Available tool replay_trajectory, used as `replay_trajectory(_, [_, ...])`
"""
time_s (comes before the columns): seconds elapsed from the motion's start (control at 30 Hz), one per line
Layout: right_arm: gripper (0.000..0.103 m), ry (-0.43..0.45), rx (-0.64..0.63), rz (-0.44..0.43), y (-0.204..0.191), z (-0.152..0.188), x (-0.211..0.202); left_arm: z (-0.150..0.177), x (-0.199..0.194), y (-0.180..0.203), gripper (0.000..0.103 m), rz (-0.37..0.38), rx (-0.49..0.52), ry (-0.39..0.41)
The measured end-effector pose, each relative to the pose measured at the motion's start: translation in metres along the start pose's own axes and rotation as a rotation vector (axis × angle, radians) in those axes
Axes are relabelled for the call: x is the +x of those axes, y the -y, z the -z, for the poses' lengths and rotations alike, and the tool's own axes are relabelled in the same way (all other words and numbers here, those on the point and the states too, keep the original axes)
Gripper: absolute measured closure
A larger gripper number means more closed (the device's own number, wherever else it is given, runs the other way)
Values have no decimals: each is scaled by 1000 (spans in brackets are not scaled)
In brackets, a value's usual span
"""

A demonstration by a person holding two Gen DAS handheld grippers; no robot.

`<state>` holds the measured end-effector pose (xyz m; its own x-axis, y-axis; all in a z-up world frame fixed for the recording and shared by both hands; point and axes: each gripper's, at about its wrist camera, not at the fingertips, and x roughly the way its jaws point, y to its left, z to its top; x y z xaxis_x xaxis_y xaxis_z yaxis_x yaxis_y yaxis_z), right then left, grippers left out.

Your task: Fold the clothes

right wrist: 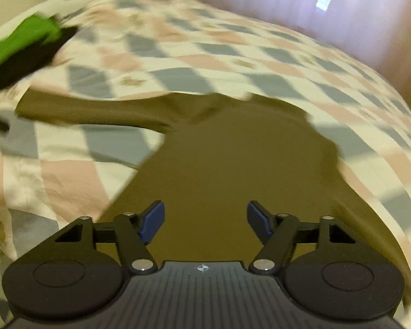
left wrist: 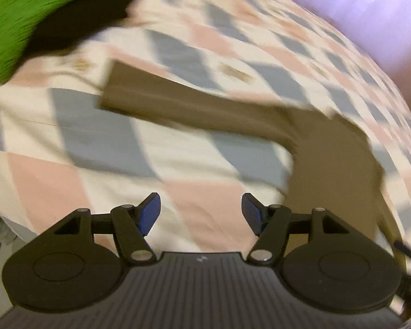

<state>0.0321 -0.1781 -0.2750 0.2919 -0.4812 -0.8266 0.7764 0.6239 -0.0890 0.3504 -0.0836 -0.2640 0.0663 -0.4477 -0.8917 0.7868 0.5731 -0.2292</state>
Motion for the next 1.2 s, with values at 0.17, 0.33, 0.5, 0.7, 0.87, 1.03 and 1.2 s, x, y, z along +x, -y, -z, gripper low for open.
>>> replay_trajectory(0.17, [59, 98, -153, -99, -63, -43, 71, -40, 44, -65, 42, -73, -143, 104])
replay_trajectory(0.33, [60, 218, -335, -184, -137, -76, 123, -67, 84, -104, 43, -33, -227, 133])
replay_trajectory(0.5, [60, 320, -559, -215, -205, -88, 156, -83, 111, -122, 43, 70, -298, 137])
replay_trajectory(0.7, [59, 418, -788, -240, -254, -82, 174, -85, 129, -135, 70, 163, -391, 99])
replay_trajectory(0.87, [63, 459, -840, -219, -278, -81, 193, -92, 128, -141, 96, 234, -452, 73])
replay_trajectory(1.03, [101, 445, -713, -294, -261, -105, 196, -107, 105, -115, 99, 269, -392, 120])
replay_trajectory(1.2, [102, 373, -113, -430, -147, -158, 177, -119, 74, -26, 98, 382, -204, 183])
